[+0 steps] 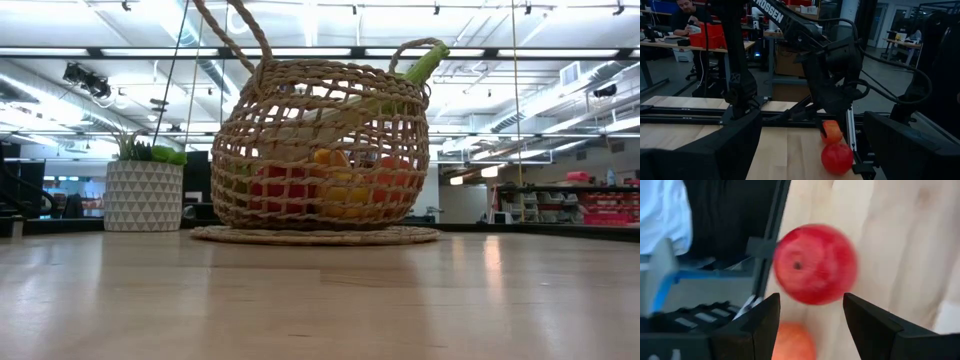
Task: Build produce basket
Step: Put the apple into the basket
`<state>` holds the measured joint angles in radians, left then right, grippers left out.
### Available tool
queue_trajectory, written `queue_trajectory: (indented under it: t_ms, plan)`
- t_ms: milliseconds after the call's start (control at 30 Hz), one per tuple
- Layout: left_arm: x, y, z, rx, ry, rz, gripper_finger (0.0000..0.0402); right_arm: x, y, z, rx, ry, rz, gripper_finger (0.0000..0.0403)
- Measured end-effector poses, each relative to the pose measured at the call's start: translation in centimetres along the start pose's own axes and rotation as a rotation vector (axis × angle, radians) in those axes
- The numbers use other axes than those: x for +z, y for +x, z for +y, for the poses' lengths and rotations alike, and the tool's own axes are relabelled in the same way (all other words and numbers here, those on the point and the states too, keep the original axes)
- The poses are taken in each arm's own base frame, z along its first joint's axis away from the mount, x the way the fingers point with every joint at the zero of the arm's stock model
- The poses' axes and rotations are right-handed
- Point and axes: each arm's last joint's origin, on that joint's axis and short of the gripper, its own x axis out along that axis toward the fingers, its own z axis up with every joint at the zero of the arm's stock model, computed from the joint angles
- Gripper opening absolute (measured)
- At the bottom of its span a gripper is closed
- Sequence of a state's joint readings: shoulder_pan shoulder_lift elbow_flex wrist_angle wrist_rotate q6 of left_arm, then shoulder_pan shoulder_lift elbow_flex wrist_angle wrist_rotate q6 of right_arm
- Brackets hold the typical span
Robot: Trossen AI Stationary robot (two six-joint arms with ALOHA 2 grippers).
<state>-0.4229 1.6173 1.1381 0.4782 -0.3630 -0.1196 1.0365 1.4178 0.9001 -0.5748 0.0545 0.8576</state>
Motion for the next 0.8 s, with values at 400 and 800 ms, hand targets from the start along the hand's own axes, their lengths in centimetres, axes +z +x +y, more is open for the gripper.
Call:
queue_trajectory:
  t_ms: [400, 800]
  plan:
    - [0.0, 0.0, 0.0, 0.0, 0.0, 0.0, 0.0354, -0.4, -0.1, 1.5, 0.025, -0.045, -0.109, 0.0224]
    - [0.0, 0.0, 0.0, 0.001, 0.001, 0.001, 0.0354, -0.5, 1.1, 1.8, -0.084, -0.21, -0.194, 0.0224]
